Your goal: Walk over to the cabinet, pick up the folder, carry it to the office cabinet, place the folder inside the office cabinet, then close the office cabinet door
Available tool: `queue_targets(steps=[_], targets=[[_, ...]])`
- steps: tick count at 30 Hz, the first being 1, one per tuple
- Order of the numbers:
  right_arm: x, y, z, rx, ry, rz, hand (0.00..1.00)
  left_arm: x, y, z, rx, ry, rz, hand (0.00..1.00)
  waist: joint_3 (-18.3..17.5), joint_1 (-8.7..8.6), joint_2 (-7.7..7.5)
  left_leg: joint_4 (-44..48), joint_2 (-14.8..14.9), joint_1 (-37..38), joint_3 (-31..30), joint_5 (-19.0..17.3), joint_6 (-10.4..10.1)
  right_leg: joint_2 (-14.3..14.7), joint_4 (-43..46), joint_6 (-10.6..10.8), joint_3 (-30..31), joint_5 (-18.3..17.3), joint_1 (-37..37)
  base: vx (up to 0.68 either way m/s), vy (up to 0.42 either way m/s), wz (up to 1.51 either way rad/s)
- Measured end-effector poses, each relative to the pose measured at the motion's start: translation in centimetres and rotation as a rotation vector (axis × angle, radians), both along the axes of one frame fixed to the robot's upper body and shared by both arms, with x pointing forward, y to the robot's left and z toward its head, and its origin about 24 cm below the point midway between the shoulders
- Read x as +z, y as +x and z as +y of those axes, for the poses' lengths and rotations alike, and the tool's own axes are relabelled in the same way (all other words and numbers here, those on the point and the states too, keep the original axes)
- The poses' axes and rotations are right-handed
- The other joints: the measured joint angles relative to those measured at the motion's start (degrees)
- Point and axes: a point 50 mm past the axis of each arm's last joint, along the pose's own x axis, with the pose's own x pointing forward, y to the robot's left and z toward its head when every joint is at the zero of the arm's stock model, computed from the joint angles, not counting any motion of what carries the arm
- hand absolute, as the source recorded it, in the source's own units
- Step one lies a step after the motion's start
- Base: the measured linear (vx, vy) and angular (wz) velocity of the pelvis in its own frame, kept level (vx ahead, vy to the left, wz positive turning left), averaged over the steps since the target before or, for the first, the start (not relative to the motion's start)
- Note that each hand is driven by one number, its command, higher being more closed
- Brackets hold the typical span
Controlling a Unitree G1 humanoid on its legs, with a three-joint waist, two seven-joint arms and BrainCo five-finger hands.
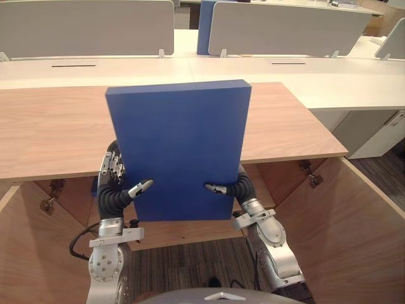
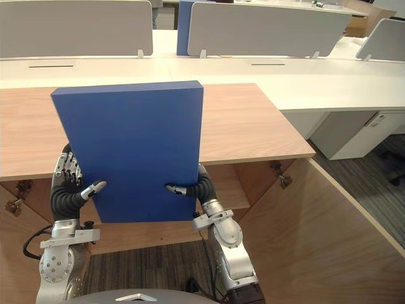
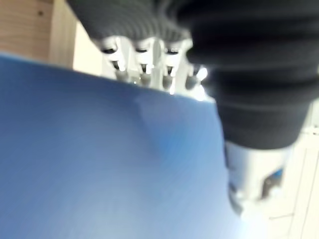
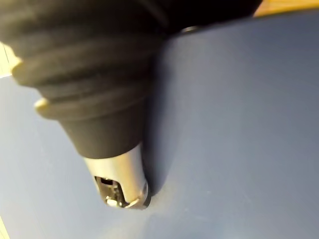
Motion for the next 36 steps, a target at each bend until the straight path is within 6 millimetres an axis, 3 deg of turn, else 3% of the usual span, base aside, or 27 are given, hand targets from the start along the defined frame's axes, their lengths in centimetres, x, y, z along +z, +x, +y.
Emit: queue_targets(steps=[12, 23, 29, 36], targets=[[-0.6, 0.1, -1.2, -0.063, -0.045, 0.019, 1.0, -1.1, -0.8, 1.3, 0.04, -0.008, 0.071, 0.0, 0.78, 0.66, -0.13, -0.91, -0.24, 0.59, -1.84, 0.54, 0.09, -0.32, 0.03, 0.22, -1.8, -0.68, 1.05, 0.0, 0.004, 0.08], [-1.4, 0.2, -2.0, -0.092, -0.054, 0.056, 1.0, -3.5, -1.0, 2.7, 0.07, -0.009, 0.183, 0.0, 1.82, 1.13, -0.15, -2.07, -0.89, 1.68, -3.53, 1.56, 0.17, -1.04, 0.03, 0.38, -3.4, -0.9, 2.5, -0.02, 0.005, 0.08], [-1.4, 0.2, -2.4, -0.106, -0.055, 0.056, 1.0, -7.0, -2.2, 4.1, 0.129, -0.024, 0.369, 0.0, 2.15, 1.27, -0.53, -2.75, -0.88, 1.65, -4.54, 2.12, 0.01, -1.12, 0.03, 0.26, -4.37, -1.01, 2.63, -0.03, -0.003, 0.07], [-1.4, 0.2, -2.9, -0.124, -0.058, 0.057, 1.0, -9.2, -2.7, 4.5, 0.147, -0.019, 0.478, 0.0, 2.48, 1.51, -0.59, -2.87, -0.89, 1.3, -5.82, 2.68, -0.22, -1.2, 0.03, 0.11, -5.63, -1.35, 2.87, -0.03, -0.009, 0.11]])
